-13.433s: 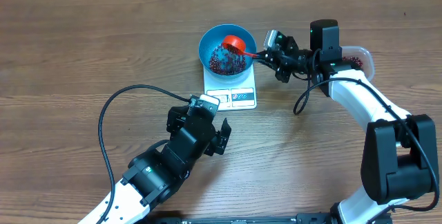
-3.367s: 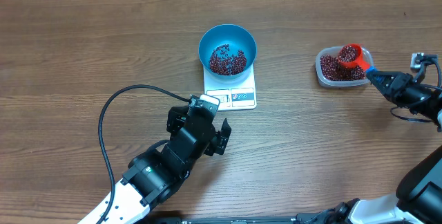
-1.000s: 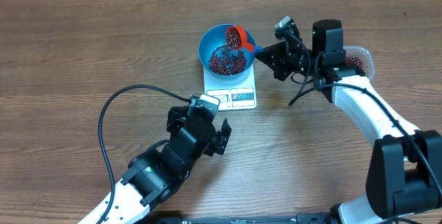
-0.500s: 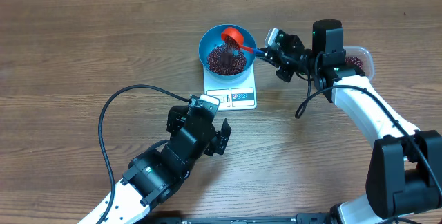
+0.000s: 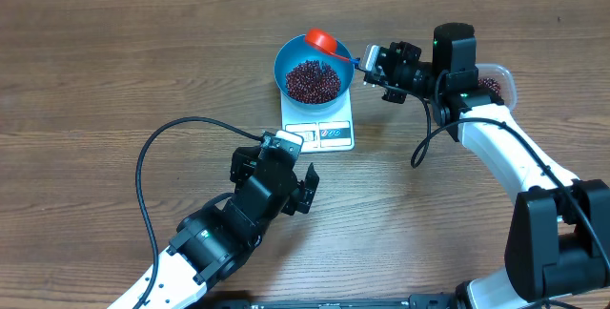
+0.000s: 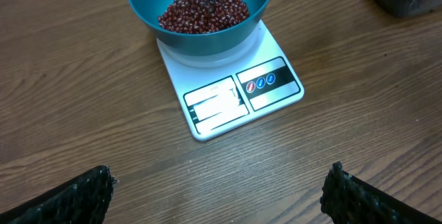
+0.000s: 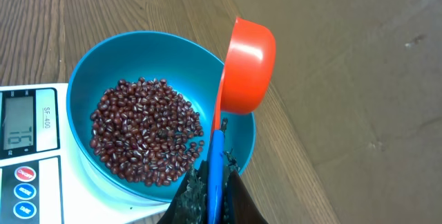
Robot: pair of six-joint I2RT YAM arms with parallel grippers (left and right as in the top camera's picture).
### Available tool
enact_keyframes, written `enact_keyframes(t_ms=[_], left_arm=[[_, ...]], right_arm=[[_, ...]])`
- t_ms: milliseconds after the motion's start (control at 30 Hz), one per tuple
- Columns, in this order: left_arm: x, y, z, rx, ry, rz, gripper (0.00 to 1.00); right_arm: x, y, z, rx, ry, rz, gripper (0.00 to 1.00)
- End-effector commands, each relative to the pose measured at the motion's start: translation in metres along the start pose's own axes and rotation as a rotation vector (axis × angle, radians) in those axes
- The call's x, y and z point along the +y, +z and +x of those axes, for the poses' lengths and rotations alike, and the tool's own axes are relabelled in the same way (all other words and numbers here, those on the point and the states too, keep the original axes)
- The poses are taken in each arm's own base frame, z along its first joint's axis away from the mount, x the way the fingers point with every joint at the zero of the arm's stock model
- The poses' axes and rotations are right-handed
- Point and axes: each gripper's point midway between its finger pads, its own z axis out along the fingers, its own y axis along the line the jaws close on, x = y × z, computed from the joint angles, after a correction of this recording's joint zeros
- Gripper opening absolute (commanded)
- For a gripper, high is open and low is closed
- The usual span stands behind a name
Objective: Scoop item into bowl and weigh 150g on scale
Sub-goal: 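Move the empty scoop back rightward to the bean tub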
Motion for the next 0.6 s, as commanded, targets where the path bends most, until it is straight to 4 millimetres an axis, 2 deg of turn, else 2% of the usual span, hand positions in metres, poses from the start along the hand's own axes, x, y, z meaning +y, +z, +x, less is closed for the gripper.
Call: enact_keyframes(t_ms=[0,167,300,433,567], left_arm=[[-0.002,-0.001,0.002,0.001,-0.010,0.006,1.00],[-0.002,-0.001,0.002,0.001,-0.010,0.006,1.00],[-0.002,-0.001,0.002,0.001,-0.010,0.006,0.99],[-0.002,-0.001,0.002,0.001,-0.010,0.006,1.00],[-0.002,-0.001,0.002,0.001,-0.010,0.006,1.00]], right_arm=[[0.002,0.002,0.002,0.002,-0.009,-0.004,0.04],[-0.001,0.001,0.004,0.017,0.034,0.009,0.04],[-0.018,-0.008,0.009,0.093,0.174,0.103,0.04],[-0.036,-0.030,0.008,0.167,0.307,0.219,0.04],[-0.045,-0.058,0.003,0.228,0.338,0.299,0.04]])
